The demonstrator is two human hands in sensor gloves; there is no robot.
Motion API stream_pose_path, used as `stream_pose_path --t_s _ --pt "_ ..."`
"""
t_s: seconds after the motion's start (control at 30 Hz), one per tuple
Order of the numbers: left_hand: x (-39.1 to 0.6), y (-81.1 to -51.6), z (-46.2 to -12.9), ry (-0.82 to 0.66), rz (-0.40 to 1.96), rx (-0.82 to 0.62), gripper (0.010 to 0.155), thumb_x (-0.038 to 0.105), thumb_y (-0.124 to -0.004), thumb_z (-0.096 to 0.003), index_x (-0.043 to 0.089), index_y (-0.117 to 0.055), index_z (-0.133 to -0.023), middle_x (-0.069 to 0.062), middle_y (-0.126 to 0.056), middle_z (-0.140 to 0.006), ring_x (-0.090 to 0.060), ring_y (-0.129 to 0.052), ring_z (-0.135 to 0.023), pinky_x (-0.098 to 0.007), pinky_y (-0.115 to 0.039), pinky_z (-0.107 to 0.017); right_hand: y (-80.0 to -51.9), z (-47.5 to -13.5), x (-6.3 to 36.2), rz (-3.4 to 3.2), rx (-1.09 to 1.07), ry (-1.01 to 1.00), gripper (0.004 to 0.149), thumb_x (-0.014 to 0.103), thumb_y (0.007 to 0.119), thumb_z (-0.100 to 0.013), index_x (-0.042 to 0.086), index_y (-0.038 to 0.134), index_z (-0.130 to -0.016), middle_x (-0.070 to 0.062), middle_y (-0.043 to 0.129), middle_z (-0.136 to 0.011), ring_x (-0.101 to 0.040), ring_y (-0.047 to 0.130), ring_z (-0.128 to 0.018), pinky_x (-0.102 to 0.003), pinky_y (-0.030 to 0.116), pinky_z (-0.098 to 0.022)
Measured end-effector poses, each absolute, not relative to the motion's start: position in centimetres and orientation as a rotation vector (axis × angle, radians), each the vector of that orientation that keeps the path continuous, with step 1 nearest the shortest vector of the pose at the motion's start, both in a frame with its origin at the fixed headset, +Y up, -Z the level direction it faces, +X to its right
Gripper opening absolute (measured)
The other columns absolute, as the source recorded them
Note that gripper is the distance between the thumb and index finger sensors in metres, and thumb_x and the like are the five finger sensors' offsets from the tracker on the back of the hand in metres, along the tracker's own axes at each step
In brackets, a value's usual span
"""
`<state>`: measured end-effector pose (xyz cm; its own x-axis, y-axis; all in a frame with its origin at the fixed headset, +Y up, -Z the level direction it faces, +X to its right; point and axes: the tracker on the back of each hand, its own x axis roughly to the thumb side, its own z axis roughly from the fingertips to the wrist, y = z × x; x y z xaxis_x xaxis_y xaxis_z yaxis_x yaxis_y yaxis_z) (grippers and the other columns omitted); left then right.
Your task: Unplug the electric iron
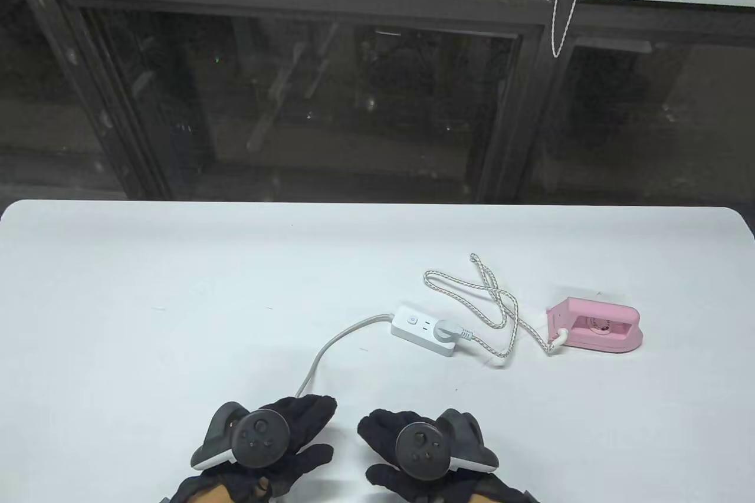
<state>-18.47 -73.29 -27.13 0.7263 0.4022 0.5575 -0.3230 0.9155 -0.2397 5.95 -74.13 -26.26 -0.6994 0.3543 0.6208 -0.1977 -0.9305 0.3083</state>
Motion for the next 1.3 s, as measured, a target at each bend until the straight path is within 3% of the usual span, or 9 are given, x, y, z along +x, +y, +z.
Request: stream_pose_path --t_s 0.6,0.83,1.3 --pt "-18.3 -73.5 -27.1 -0.652 0.384 -0.155 0.076 0.064 -0.059 -0.0442 0.024 -0.045 -0.108 -0.009 -0.055 -0.110 -0.033 -0.066 -0.093 -0.059 -0.056 -0.069 -74.2 -26.3 6.1 2.627 0.998 0.343 0.073 0.055 0.067 -0.043 0.025 0.043 -0.105 -0.009 0.048 -0.112 -0.035 0.059 -0.096 -0.056 0.053 -0.072" --pt "-17.9 -73.7 -26.9 -0.660 0.358 -0.171 0.079 0.064 -0.059 -0.0440 0.025 -0.038 -0.109 -0.009 -0.042 -0.115 -0.035 -0.053 -0.103 -0.062 -0.051 -0.072 -74.1 -26.5 6.5 2.649 0.935 0.277 0.076 0.056 0.067 -0.042 0.025 0.039 -0.106 -0.009 0.045 -0.112 -0.035 0.057 -0.097 -0.057 0.051 -0.072" --pt "-17.4 -74.2 -27.0 -0.661 0.356 -0.215 0.081 0.064 -0.059 -0.0442 0.022 -0.036 -0.110 -0.012 -0.039 -0.116 -0.036 -0.051 -0.105 -0.063 -0.051 -0.072 -74.2 -26.9 6.8 2.642 0.904 0.287 0.075 0.055 0.067 -0.042 0.025 0.040 -0.106 -0.009 0.047 -0.112 -0.035 0.057 -0.096 -0.057 0.051 -0.072"
